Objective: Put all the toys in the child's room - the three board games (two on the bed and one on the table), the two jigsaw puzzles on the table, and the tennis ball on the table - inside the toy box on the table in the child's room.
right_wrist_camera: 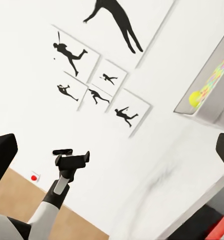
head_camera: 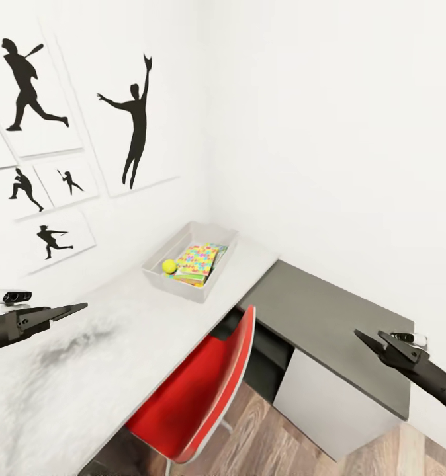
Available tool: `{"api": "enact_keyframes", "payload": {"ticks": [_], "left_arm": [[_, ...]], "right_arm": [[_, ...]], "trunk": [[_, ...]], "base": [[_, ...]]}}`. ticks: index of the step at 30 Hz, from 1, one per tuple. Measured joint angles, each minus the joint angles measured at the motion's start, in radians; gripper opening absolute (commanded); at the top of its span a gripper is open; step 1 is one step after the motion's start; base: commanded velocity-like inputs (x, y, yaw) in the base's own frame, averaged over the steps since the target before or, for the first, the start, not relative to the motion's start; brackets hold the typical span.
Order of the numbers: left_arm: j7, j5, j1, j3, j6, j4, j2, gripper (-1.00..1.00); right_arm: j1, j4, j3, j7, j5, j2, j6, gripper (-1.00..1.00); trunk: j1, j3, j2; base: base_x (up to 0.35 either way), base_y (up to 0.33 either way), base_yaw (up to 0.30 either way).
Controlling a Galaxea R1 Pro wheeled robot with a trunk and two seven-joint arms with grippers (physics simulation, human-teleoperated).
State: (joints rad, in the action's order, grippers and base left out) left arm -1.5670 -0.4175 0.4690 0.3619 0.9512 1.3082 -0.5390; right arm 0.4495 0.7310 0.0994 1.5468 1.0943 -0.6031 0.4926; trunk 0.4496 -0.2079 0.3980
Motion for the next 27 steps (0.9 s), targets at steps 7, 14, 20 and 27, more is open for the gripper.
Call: {"api": "enact_keyframes", "payload": {"ticks": [7, 14, 20, 27], "left_arm": [[0.0, 0.0, 0.0, 0.0, 0.0, 0.0, 0.0, 1.0], [0.0, 0.0, 0.0, 0.0, 0.0, 0.0, 0.0, 1.0], [0.0, 0.0, 0.0, 0.0, 0.0, 0.0, 0.0, 1.0], [0.0, 0.0, 0.0, 0.0, 0.0, 0.001, 0.0, 1.0]], "right_arm": [[0.0, -0.001, 0.0, 0.0, 0.0, 0.0, 0.0, 1.0], [0.0, -0.004, 0.0, 0.0, 0.0, 0.0, 0.001, 1.0], [0.0, -0.006, -0.002, 0.0, 0.0, 0.0, 0.002, 1.0], [0.0, -0.009, -0.013, -0.001, 0.0, 0.0, 0.002, 1.0]], "trunk": [[0.0, 0.007, 0.0], [0.0, 0.014, 0.0], [0.0, 0.02, 0.0], [0.0, 0.028, 0.0]], "base": [[-0.078, 0.0, -0.239], [-0.171, 0.0, -0.239], [-0.295, 0.0, -0.239], [-0.328, 0.0, -0.239]]}}
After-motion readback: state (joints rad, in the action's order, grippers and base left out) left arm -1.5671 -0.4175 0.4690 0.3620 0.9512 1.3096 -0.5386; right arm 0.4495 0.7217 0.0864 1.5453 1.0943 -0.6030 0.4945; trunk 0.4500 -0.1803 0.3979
